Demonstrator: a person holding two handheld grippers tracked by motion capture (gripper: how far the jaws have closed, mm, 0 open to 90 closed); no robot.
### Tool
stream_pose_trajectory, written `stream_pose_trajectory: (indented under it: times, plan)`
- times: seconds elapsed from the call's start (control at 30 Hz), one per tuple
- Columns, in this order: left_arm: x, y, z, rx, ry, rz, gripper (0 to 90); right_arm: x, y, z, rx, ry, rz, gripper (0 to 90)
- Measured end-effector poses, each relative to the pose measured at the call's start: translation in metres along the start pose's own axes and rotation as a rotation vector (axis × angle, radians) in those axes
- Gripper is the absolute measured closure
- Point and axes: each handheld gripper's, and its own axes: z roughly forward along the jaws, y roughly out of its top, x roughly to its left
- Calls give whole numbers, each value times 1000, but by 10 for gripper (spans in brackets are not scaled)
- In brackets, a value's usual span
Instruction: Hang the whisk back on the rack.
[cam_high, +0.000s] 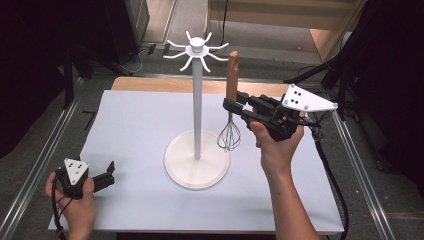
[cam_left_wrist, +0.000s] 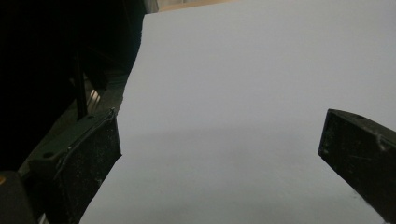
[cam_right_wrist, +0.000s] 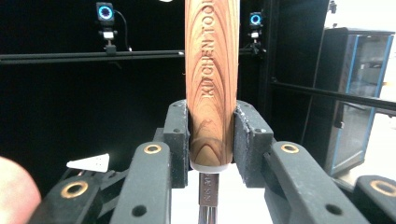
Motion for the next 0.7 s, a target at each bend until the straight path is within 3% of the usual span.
stream_pose_trajectory:
  times: [0.7]
  plan:
    - [0,0,0,-1,0,-4,0,-8,-1,8,13,56,26,708]
